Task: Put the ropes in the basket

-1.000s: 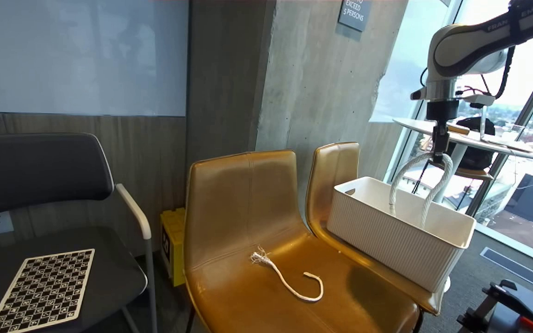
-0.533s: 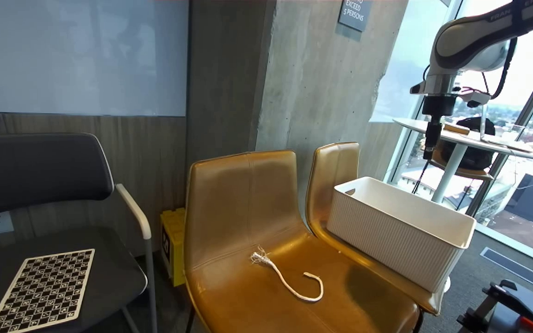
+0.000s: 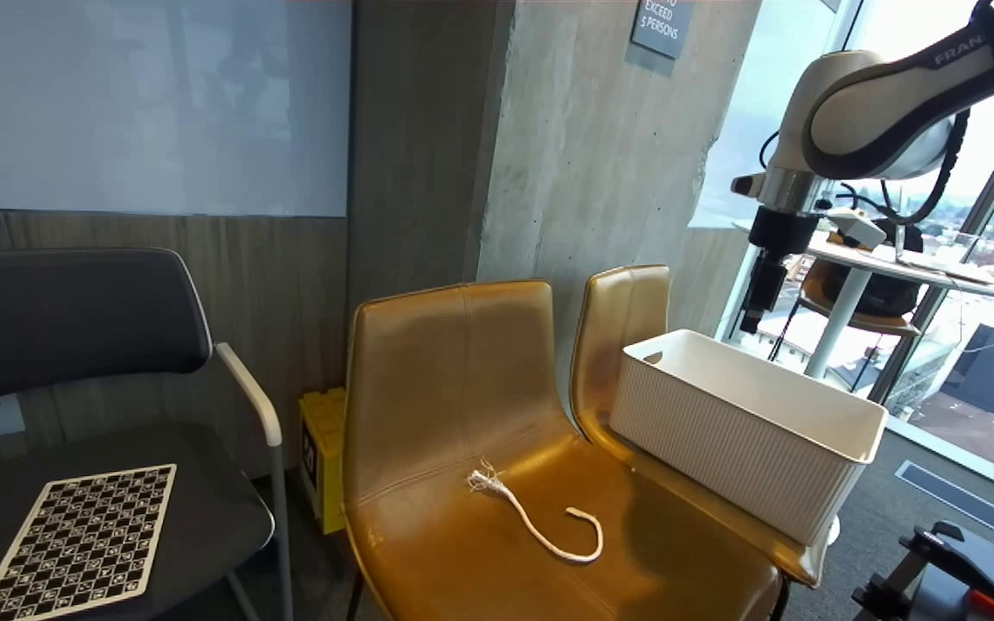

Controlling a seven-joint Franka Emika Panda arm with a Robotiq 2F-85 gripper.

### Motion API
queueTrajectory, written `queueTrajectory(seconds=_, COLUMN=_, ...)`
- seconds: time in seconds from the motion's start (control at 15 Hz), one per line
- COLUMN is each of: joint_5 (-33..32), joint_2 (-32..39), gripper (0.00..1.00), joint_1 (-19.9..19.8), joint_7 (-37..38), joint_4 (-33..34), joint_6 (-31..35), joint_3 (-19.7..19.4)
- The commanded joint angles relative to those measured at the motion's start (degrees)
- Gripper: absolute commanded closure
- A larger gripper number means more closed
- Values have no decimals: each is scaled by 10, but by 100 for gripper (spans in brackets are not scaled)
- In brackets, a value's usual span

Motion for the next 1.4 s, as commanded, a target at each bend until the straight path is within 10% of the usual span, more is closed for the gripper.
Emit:
queueTrajectory(seconds=0.0, joint_5=-49, joint_2=-33, gripper=0, joint_1=52, joint_7=80, joint_4=-107, joint_6=101, joint_3=10)
queueTrajectory(seconds=0.67, joint_5=-131, joint_2=73, gripper=0, joint_1=210, joint_7=282, joint_4=-59, joint_6=141, joint_3=33)
queueTrajectory(seconds=1.33, joint_5=-103, joint_2=287, gripper=0, joint_1=206, joint_7=272, joint_4=160, joint_6=92, joint_3=32)
